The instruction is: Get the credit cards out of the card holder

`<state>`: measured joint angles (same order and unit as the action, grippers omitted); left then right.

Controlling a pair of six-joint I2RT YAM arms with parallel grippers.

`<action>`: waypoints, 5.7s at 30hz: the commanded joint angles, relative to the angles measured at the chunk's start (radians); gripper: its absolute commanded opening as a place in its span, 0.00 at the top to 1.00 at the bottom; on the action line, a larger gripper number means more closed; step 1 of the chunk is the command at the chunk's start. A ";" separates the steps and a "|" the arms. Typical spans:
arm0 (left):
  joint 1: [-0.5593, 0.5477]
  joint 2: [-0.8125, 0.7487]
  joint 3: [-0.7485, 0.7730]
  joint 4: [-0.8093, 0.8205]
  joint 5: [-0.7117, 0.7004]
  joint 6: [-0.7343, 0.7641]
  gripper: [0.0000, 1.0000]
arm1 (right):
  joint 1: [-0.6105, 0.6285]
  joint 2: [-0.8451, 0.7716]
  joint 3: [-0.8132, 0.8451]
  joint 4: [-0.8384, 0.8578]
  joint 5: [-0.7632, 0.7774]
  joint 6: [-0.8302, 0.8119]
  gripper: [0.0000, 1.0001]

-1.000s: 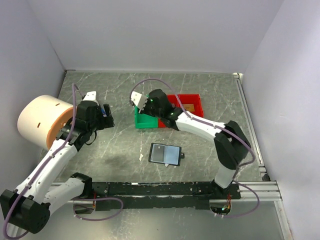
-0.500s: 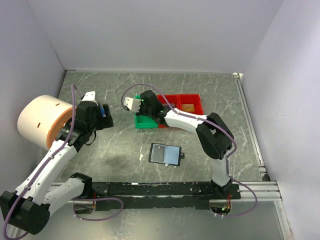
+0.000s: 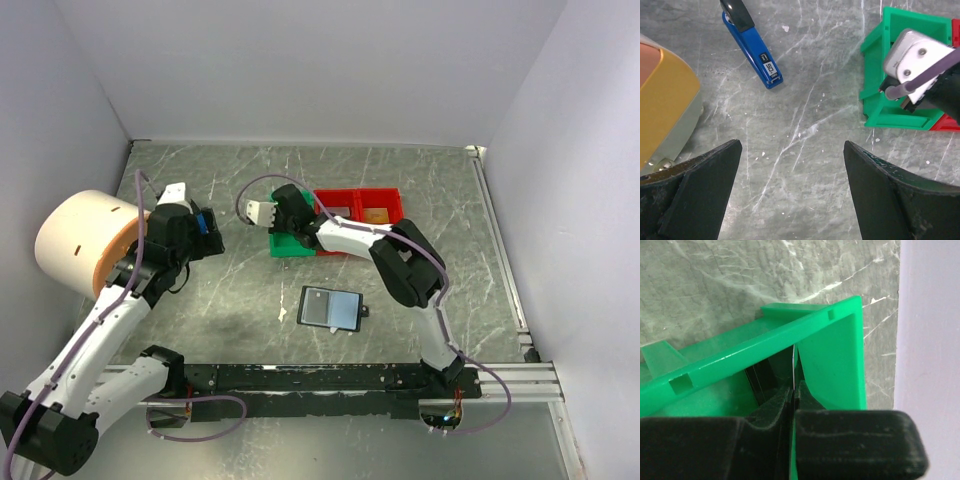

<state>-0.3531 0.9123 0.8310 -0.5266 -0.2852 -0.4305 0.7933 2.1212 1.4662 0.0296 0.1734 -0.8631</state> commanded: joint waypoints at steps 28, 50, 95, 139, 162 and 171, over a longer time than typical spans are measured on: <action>0.036 -0.063 -0.004 0.005 -0.038 -0.007 0.04 | -0.029 -0.020 -0.032 0.004 -0.059 -0.028 0.44; 0.059 -0.031 -0.004 0.010 -0.005 -0.006 0.04 | -0.043 -0.533 -0.250 0.089 0.279 1.022 0.27; 0.104 -0.118 -0.055 0.110 0.164 -0.107 0.03 | 0.287 -0.616 -0.502 -0.493 0.308 1.881 0.41; 0.104 -0.006 -0.150 0.190 0.586 -0.124 0.07 | 0.235 -0.539 -0.714 -0.168 0.095 1.778 0.38; -0.003 0.021 -0.282 0.319 0.583 -0.220 0.19 | 0.237 -0.475 -0.670 -0.273 0.155 1.765 0.29; -0.004 0.021 -0.289 0.317 0.578 -0.216 0.19 | 0.242 -0.453 -0.630 -0.332 0.200 1.768 0.43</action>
<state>-0.3508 0.9470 0.5465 -0.2279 0.3130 -0.6445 1.0355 1.6238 0.8368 -0.2150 0.3336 0.8997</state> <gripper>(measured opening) 0.812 0.584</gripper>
